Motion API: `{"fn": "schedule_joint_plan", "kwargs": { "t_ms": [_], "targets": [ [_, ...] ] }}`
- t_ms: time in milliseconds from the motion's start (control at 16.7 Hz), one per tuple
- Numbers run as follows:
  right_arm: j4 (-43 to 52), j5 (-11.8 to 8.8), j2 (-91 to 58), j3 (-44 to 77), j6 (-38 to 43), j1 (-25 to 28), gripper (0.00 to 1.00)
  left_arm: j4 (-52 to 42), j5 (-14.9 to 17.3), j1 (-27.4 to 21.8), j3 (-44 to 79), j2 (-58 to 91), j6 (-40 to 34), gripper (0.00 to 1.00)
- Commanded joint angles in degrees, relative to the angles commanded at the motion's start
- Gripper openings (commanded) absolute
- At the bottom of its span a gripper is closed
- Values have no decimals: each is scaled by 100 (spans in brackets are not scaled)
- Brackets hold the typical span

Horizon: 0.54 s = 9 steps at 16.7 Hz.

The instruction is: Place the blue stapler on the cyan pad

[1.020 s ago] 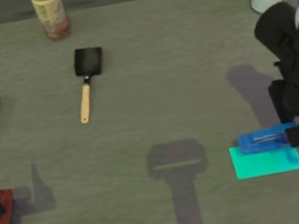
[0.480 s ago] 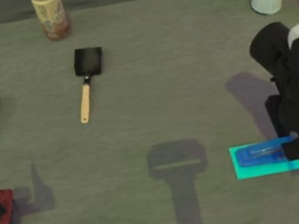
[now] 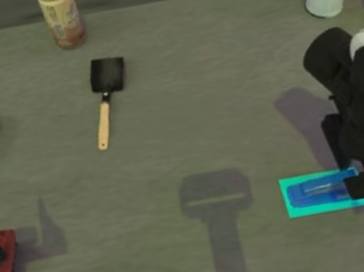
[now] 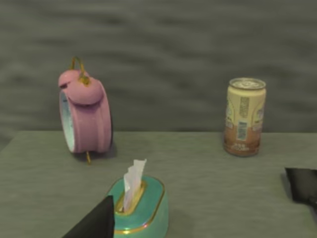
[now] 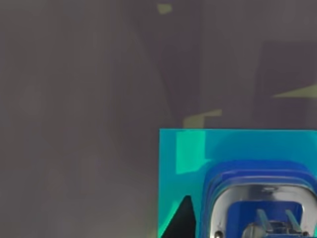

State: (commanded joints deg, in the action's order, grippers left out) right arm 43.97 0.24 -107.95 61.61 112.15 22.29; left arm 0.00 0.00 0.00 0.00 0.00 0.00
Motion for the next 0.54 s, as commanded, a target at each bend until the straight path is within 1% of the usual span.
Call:
{"fn": "schedule_joint_plan", "kwargs": {
  "t_ms": [180,240,540],
  "targets": [
    [0,0,0,0,0,0,98,0,0,0,0,0,0,100],
    [0,0,0,0,0,0,100,0,0,0,0,0,0,100],
    [0,0,0,0,0,0,100,0,0,0,0,0,0,100]
  ]
}}
